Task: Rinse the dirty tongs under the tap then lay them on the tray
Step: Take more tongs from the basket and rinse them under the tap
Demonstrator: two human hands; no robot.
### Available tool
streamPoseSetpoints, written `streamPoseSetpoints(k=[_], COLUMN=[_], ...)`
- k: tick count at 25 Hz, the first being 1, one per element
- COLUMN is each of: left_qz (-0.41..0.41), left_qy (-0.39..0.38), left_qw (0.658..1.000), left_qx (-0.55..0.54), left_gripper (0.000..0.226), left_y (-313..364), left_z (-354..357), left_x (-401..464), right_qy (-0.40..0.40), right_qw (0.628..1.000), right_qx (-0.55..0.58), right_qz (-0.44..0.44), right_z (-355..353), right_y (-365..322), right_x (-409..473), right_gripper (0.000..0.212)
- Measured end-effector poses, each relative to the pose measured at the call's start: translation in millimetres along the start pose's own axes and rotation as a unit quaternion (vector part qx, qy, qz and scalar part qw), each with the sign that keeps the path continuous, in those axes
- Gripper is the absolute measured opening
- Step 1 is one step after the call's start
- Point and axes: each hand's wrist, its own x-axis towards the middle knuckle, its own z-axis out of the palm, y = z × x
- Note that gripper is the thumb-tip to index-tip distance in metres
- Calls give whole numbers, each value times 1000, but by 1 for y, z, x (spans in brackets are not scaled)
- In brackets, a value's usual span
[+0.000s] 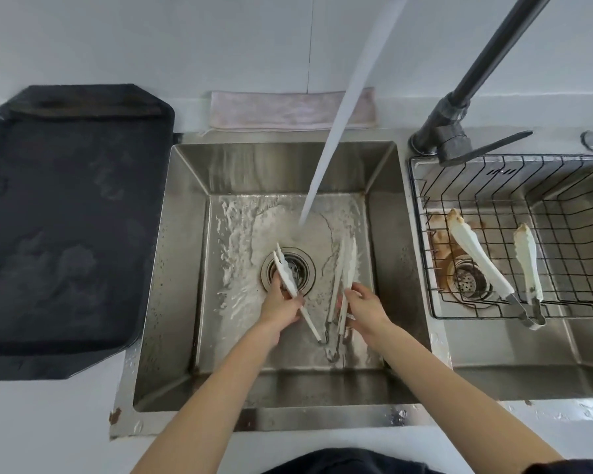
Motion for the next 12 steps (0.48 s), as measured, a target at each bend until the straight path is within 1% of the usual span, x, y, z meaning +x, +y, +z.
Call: streamPoseSetpoints(k=[3, 7, 10, 12], left_qz=[-22, -44, -63, -61], left_qy=[21, 30, 46, 61], left_qw=[999, 998, 997, 996], left_qx=[27, 30, 27, 37], left_gripper=[65, 64, 61, 59], left_y=[-8, -17, -23, -24], left_z=[2, 7, 9, 10], left_x=[9, 16, 25, 27], right_qy=[3, 29, 49, 59], right_qw=[1000, 998, 995, 994], right_qx=[-9, -42, -71, -82], right_qz=[21, 42, 43, 38], right_z=[3, 9, 13, 16], right_y=[12, 24, 30, 33], right_x=[9, 19, 24, 27], right_gripper=[40, 41, 39, 35])
